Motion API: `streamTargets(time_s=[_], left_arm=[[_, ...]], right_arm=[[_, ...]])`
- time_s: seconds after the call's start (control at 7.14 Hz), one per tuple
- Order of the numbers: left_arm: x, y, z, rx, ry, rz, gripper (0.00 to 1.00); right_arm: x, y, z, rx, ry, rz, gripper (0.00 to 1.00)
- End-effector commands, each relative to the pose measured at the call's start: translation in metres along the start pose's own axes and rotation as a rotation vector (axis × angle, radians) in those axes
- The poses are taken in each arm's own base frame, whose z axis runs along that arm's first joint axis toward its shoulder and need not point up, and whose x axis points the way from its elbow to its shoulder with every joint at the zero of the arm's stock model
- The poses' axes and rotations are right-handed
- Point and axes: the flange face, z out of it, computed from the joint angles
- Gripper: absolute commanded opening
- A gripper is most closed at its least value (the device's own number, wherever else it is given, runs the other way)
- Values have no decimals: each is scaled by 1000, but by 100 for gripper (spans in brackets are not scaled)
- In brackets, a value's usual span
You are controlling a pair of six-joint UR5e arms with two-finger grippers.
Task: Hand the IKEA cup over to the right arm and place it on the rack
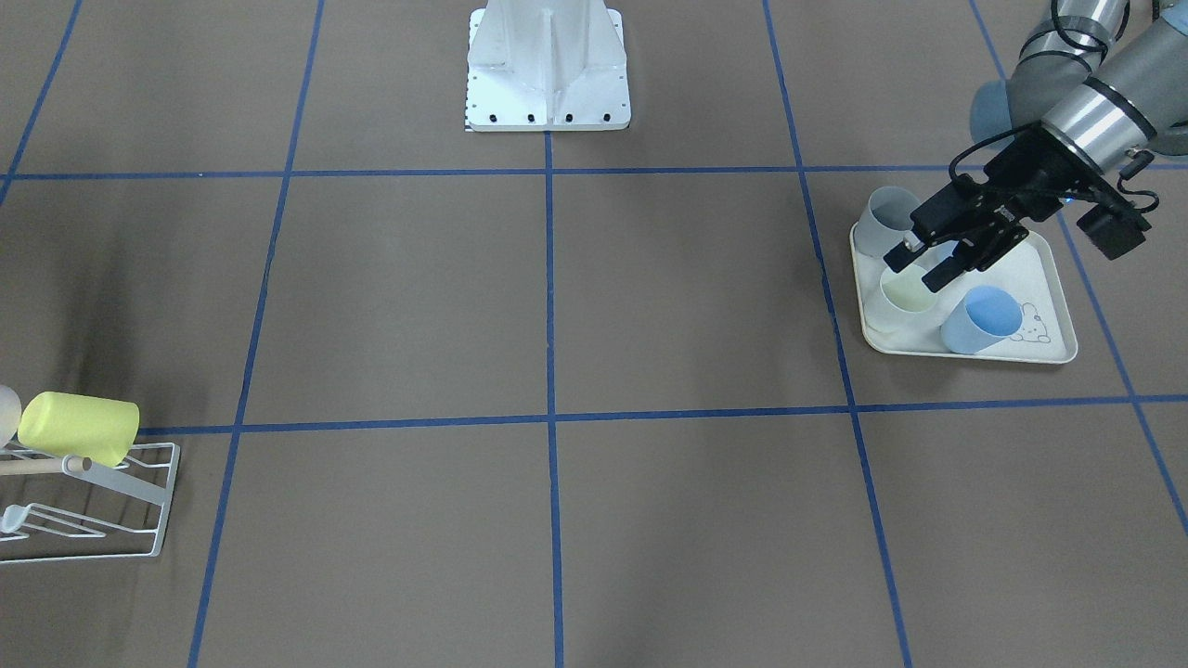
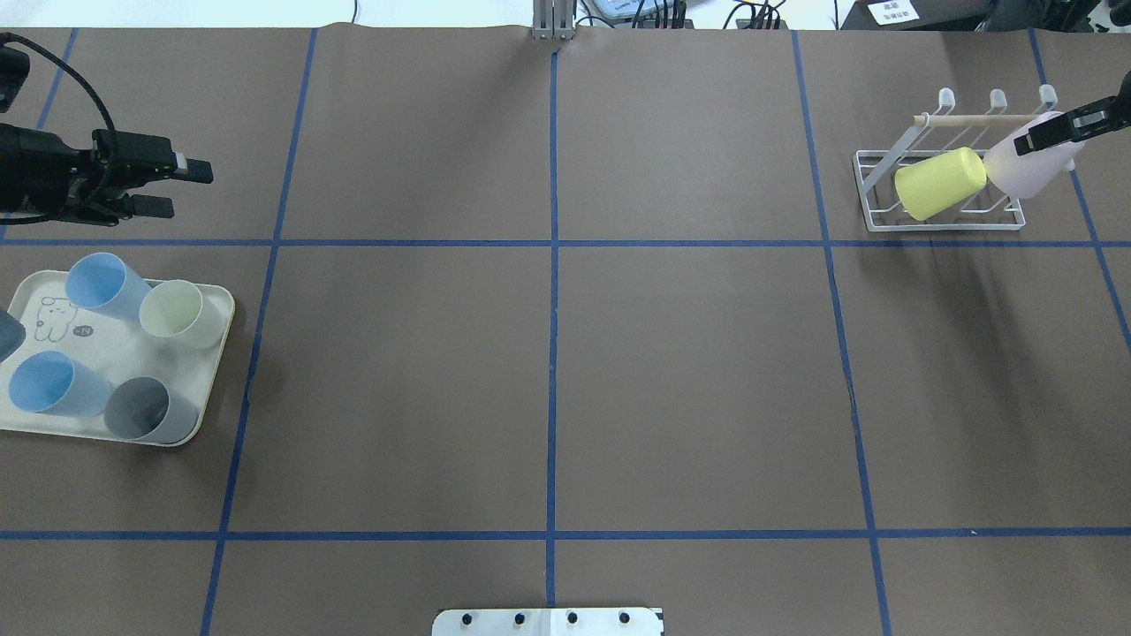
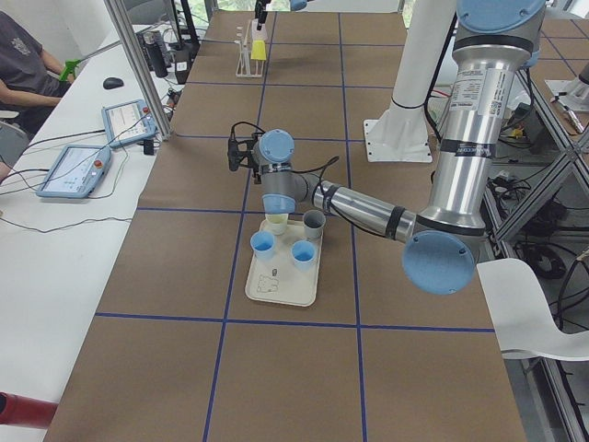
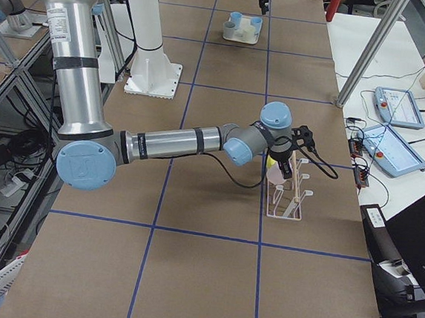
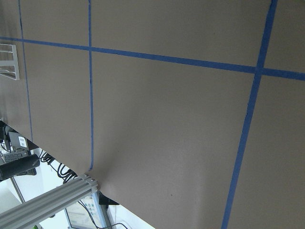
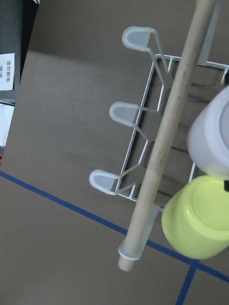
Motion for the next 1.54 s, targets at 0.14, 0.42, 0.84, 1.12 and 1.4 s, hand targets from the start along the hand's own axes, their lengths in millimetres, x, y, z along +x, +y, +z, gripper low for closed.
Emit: streamTargets(time_s=[0.14, 0.42, 0.84, 1.12, 1.4], left_arm=[[-1, 1, 1, -4, -1, -1, 100], [1, 1, 1, -2, 1, 1, 100], [0, 1, 1, -2, 0, -1, 100], [1, 0, 0, -2, 2, 2, 100], [-9, -9, -13, 26, -11, 31, 100]], right_arm=[[-4, -2, 8, 1, 25, -13, 48], [-6, -1, 11, -2, 27, -14, 50], [-7, 0, 13, -5, 28, -10, 99], [-11, -3, 8, 3, 19, -12, 99], [-26, -8, -8, 28, 3, -15, 99]])
